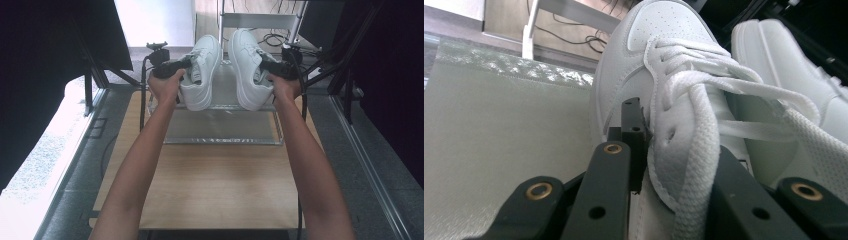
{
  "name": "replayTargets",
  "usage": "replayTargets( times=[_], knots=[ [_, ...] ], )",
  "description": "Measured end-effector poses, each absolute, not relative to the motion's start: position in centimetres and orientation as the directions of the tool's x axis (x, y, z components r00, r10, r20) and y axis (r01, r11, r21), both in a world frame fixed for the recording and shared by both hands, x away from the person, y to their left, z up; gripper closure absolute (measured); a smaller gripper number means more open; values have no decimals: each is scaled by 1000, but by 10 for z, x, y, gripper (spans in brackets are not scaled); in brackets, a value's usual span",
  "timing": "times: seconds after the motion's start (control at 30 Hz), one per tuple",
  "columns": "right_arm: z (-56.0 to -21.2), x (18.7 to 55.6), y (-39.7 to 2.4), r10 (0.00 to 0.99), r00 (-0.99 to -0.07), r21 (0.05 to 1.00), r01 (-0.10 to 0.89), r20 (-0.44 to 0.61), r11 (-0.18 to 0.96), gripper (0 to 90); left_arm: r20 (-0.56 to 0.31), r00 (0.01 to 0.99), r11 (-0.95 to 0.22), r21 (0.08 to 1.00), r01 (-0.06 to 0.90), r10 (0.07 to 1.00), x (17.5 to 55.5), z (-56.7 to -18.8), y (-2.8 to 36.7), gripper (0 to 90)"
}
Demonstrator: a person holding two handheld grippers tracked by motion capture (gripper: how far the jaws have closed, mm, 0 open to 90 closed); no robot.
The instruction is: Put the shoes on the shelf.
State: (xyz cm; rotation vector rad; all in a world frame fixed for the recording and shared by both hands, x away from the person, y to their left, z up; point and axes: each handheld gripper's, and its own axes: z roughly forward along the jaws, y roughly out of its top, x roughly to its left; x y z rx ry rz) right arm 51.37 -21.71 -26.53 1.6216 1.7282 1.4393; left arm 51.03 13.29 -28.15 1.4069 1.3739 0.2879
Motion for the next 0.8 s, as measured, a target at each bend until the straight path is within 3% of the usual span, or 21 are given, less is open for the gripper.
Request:
replayTargets(
  times=[0.33,0.57,0.7,0.77,0.8],
  knots=[
    [-277,537,-206,924,-189,813,554,333,-179,852,-492,272,265,768,583,827,531,-287,118,823],
    [-286,545,-197,928,-183,806,567,323,-169,802,-466,230,244,751,614,854,541,-295,106,790],
    [-289,547,-191,923,-202,808,565,328,-164,653,-515,258,277,744,608,818,542,-301,100,730],
    [-288,545,-185,925,-225,825,548,305,-138,624,-486,269,249,759,601,832,541,-300,97,684],
    [-286,541,-183,930,-252,847,522,268,-102,560,-476,280,235,764,600,834,541,-299,97,663]
  ],
)
